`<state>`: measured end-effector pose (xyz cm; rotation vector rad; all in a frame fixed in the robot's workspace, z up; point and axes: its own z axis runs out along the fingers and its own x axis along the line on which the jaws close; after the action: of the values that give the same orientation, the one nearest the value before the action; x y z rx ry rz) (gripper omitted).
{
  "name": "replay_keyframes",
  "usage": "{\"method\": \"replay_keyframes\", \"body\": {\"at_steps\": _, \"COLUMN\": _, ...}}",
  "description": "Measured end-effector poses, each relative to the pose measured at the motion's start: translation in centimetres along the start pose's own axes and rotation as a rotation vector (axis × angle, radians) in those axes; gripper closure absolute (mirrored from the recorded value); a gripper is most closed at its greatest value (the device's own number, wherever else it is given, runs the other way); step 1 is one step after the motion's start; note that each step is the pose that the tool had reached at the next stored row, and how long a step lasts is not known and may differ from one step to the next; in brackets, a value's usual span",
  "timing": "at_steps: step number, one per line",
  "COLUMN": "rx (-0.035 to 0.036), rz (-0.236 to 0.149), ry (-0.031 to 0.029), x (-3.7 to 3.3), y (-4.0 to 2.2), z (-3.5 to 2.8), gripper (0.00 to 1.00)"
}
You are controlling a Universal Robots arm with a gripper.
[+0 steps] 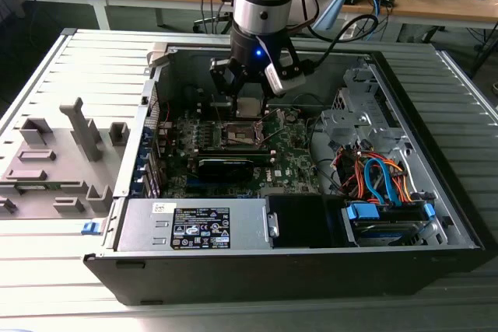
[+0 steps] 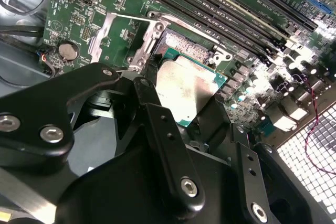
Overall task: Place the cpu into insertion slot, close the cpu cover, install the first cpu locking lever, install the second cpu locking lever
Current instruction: 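Place the cpu into insertion slot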
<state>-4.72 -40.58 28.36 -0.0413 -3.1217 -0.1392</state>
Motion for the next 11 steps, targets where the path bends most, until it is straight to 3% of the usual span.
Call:
{"method": "replay_keyframes", "body": {"at_steps": 7, "rx": 0.0016, "rz": 0.000, "ry": 0.0001, "x": -0.01, "y": -0.11, "z": 0.17, "gripper": 0.45}}
{"method": "replay_keyframes", "body": {"at_steps": 11, "rx": 0.0165, "rz": 0.000, "ry": -0.0006, "x": -0.01, "y": -0.13, "z": 0.31, "gripper": 0.45}}
